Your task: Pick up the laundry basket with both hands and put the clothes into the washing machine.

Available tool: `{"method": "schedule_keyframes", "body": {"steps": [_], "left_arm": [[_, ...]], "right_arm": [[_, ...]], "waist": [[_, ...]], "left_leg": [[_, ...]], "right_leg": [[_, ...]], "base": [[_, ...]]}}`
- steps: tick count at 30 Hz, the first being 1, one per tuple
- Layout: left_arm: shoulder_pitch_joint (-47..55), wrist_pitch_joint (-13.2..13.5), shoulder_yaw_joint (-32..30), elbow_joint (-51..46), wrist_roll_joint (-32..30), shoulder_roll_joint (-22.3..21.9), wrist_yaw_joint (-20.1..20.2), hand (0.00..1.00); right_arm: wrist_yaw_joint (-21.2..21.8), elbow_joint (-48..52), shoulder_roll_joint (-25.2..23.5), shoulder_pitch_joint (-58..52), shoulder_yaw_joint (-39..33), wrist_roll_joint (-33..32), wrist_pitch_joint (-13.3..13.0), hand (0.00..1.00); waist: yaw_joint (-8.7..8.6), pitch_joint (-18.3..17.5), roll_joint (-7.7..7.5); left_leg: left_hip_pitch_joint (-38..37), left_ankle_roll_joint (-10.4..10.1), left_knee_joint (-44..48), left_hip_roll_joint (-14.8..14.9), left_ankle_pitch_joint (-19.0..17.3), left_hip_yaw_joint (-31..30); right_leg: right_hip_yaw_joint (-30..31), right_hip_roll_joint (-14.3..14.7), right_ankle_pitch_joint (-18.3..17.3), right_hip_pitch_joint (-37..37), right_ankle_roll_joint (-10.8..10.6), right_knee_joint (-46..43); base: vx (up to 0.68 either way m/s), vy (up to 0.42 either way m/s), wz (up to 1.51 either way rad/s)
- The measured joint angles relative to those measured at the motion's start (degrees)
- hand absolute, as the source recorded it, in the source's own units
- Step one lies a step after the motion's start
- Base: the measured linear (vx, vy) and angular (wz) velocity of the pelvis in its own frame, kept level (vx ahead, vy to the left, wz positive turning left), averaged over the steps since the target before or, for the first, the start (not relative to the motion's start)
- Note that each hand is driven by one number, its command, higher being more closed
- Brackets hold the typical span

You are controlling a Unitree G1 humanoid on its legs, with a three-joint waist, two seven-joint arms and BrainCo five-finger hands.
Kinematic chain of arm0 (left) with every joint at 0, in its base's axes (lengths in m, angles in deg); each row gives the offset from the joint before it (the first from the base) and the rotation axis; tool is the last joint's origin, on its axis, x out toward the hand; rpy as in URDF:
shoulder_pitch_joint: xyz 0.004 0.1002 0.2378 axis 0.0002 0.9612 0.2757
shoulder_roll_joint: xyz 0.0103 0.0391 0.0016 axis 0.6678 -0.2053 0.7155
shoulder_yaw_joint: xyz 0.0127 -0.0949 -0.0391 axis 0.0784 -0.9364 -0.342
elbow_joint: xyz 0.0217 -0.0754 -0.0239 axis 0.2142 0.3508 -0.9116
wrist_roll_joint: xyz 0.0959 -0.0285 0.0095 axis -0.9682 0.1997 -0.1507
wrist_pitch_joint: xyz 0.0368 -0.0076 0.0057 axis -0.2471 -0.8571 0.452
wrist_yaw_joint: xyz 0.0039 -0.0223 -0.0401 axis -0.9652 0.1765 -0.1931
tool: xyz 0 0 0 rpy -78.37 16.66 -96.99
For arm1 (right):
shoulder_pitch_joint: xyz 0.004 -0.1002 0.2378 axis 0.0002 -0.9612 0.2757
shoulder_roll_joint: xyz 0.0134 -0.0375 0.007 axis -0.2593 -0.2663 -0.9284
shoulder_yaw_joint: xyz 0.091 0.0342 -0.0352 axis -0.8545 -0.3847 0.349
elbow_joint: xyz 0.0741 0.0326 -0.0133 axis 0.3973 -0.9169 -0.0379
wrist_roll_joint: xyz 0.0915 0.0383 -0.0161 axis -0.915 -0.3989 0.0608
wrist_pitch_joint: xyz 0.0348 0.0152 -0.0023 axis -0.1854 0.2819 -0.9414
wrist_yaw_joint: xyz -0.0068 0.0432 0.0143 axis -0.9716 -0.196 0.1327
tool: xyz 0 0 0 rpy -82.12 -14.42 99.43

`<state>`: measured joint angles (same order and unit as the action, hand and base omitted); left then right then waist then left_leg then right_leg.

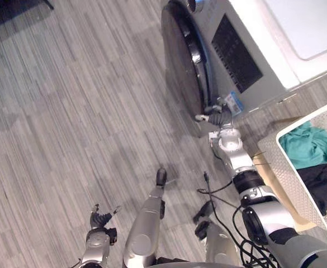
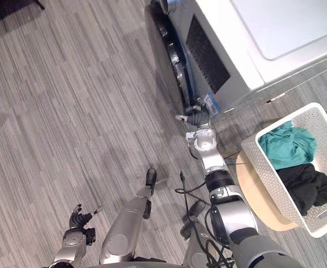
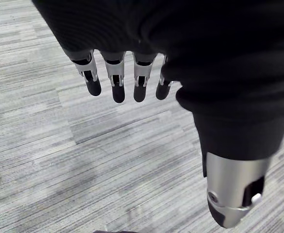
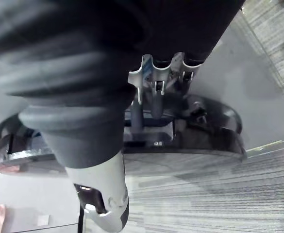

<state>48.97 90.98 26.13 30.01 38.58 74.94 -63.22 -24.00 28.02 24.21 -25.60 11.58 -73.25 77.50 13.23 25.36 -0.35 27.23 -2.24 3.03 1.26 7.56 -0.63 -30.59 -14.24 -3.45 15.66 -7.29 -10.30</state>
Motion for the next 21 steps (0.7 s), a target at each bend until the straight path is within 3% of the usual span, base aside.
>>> {"method": "schedule_keyframes", "body": {"steps": [5,9,13,16,19,21], "left_arm": [[-2.5,0.6,2.2,0.0,2.7,0.1,0.0,0.0],[-4.3,0.7,4.0,-0.2,4.4,0.2,0.0,0.0],[-6.3,1.1,6.5,-1.3,5.6,0.0,0.0,0.0],[-7.8,1.2,7.6,-3.2,6.0,-0.1,0.1,0.0],[-9.2,1.2,9.6,-7.0,5.9,-0.7,0.1,0.0],[-9.4,1.7,9.9,-10.2,5.9,-2.3,0.2,0.0]], "right_arm": [[-0.1,-7.7,4.9,7.8,0.7,-4.7,0.3,0.0],[1.1,-7.7,5.0,8.7,4.4,-7.9,0.3,0.0],[1.5,-7.7,1.9,10.7,8.2,-10.1,0.5,0.0],[-1.6,-7.4,-4.6,12.2,9.4,-14.6,0.7,0.0],[-1.8,-5.1,-8.5,18.9,12.2,-15.9,0.7,0.0],[-1.8,-0.1,-10.0,25.2,12.8,-17.5,-1.2,0.0]], "waist": [[1.44,0.8,1.2],[1.81,0.9,1.35],[2.59,1.0,1.55],[4.01,1.0,1.72],[7.62,1.5,3.06],[11.05,2.1,4.19]], "left_leg": [[1.7,-0.4,-5.1,-0.4,3.0,-2.5],[2.4,-0.8,-5.2,-0.5,3.4,-4.2],[3.6,-1.1,-5.2,-0.3,3.6,-7.4],[4.3,-1.9,-5.2,-0.1,3.9,-10.1],[5.2,-3.5,-5.1,0.1,3.6,-13.4],[6.5,-4.1,-5.0,-0.6,4.4,-15.7]], "right_leg": [[-1.6,-0.8,-0.2,3.6,-0.2,-2.4],[-2.7,-0.7,-0.5,3.8,-0.1,-2.8],[-4.6,-0.3,-2.1,4.5,0.2,-4.5],[-7.2,-0.2,-5.0,4.6,0.5,-7.3],[-11.1,-1.1,-9.1,4.6,1.0,-11.5],[-15.3,-2.9,-13.2,4.6,0.9,-15.9]], "base": [[-0.05,0.014,0.19],[0.01,-0.027,0.1],[0.02,-0.09,0.19],[0.04,-0.144,0.37],[0.08,-0.218,0.67],[0.12,-0.224,0.99]]}}
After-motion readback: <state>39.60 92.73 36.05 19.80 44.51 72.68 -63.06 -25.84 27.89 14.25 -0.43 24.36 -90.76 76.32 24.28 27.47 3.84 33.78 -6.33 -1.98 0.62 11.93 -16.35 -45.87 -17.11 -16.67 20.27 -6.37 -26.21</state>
